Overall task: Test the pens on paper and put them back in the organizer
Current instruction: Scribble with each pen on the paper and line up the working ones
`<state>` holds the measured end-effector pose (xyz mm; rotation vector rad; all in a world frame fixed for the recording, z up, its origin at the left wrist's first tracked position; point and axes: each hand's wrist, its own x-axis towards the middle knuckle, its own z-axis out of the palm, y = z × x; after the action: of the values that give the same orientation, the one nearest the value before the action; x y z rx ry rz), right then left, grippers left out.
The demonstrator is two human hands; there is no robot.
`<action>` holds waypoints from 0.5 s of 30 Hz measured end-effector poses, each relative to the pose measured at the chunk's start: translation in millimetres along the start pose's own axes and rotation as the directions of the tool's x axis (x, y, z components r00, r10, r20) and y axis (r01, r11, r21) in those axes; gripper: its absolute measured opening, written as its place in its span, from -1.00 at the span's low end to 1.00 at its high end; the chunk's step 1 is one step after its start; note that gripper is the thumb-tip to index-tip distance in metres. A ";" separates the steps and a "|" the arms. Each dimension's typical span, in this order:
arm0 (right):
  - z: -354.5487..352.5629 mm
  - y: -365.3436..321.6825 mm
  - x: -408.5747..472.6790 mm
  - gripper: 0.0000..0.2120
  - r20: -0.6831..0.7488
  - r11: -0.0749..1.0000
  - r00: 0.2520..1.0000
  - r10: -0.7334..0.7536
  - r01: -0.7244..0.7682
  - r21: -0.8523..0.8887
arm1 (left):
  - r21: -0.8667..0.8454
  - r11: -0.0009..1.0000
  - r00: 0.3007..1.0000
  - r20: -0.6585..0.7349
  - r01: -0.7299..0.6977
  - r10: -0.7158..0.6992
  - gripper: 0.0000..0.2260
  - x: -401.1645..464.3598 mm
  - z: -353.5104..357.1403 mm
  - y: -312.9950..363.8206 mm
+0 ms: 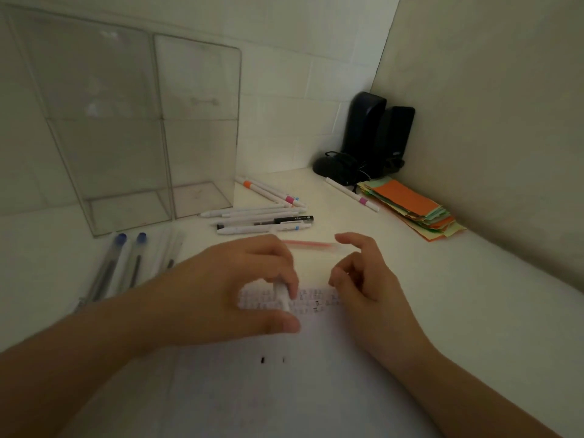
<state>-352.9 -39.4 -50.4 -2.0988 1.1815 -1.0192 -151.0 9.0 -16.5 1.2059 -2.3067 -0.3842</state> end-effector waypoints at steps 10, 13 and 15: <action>0.9 7.7 7.8 -0.71 -0.004 0.991 0.993 0.117 -0.116 0.066 | 0.373 0.841 0.833 0.244 0.391 -0.496 -0.44 -6.7 -35.1 -22.3; 0.7 8.2 9.0 -0.71 -0.020 0.984 0.989 0.145 -0.142 0.108 | 0.452 0.803 0.871 0.104 0.388 -0.479 -0.74 1.4 -26.1 -25.5; -0.4 7.2 9.9 -0.70 -0.020 0.975 0.986 0.166 -0.161 0.156 | 0.420 0.853 0.943 -0.019 0.309 -0.332 -0.87 11.4 -13.5 -26.3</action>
<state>-353.4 -51.5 -51.9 -1.8403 1.2289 -1.0374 -131.1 -15.6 -14.0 1.8260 -2.3016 -0.0258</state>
